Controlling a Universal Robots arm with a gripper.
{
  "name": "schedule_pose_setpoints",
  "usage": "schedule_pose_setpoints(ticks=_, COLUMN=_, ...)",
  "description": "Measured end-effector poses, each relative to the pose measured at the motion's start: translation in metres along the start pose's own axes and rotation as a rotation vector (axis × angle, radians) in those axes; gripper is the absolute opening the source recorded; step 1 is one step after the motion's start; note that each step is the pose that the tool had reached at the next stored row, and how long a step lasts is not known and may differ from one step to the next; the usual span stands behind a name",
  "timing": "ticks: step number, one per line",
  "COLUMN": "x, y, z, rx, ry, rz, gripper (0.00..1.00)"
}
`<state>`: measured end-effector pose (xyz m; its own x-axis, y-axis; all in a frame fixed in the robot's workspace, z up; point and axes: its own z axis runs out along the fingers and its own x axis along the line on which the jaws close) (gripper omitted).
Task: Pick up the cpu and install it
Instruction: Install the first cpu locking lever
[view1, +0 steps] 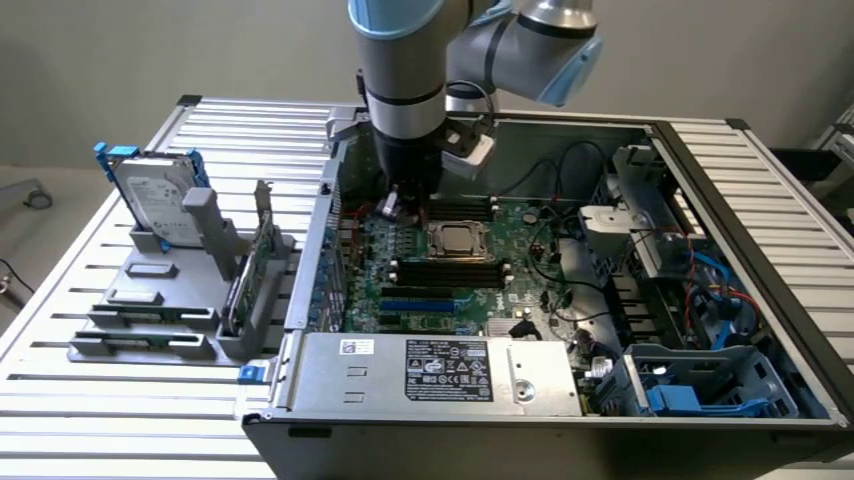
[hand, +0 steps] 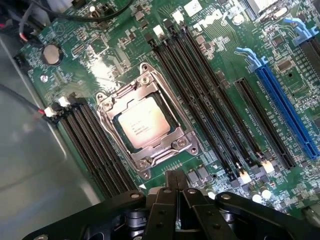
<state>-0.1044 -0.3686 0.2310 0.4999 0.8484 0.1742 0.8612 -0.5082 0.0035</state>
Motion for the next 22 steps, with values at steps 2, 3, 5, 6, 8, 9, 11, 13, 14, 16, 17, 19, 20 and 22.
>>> schedule_pose_setpoints(ticks=2, x=0.001, y=-0.0002, z=-0.0037, rx=0.0023, ry=-0.0047, rz=-0.029, gripper=0.11)
schedule_pose_setpoints(ticks=3, x=0.001, y=-0.0002, z=-0.0054, rx=0.0034, ry=-0.0072, rz=-0.044, gripper=0.11)
schedule_pose_setpoints(ticks=5, x=0.002, y=-0.0004, z=-0.0084, rx=0.0056, ry=-0.0124, rz=-0.075, gripper=0.11)
schedule_pose_setpoints(ticks=6, x=0.002, y=-0.0004, z=-0.0098, rx=0.0069, ry=-0.0148, rz=-0.091, gripper=0.11)
schedule_pose_setpoints(ticks=8, x=0.002, y=-0.0004, z=-0.0123, rx=0.0101, ry=-0.0191, rz=-0.124, gripper=0.11)
schedule_pose_setpoints(ticks=9, x=0.002, y=-0.0004, z=-0.0135, rx=0.0121, ry=-0.0207, rz=-0.141, gripper=0.11)
schedule_pose_setpoints(ticks=11, x=0.003, y=-0.0004, z=-0.0156, rx=0.0171, ry=-0.0224, rz=-0.177, gripper=0.11)
schedule_pose_setpoints(ticks=13, x=0.003, y=-0.0004, z=-0.0172, rx=0.0222, ry=-0.0231, rz=-0.213, gripper=0.11)
schedule_pose_setpoints(ticks=14, x=0.003, y=-0.0004, z=-0.0179, rx=0.0248, ry=-0.0230, rz=-0.230, gripper=0.11)
schedule_pose_setpoints(ticks=16, x=0.003, y=-0.0004, z=-0.0189, rx=0.0298, ry=-0.0224, rz=-0.266, gripper=0.11)
schedule_pose_setpoints(ticks=17, x=0.003, y=-0.0004, z=-0.0191, rx=0.0317, ry=-0.0217, rz=-0.283, gripper=0.11)
schedule_pose_setpoints(ticks=19, x=0.003, y=-0.0004, z=-0.0193, rx=0.0343, ry=-0.0204, rz=-0.314, gripper=0.11)
schedule_pose_setpoints(ticks=20, x=0.003, y=-0.0004, z=-0.0194, rx=0.0348, ry=-0.0199, rz=-0.330, gripper=0.11)
schedule_pose_setpoints(ticks=22, x=0.003, y=-0.0004, z=-0.0194, rx=0.0341, ry=-0.0184, rz=-0.357, gripper=0.11)
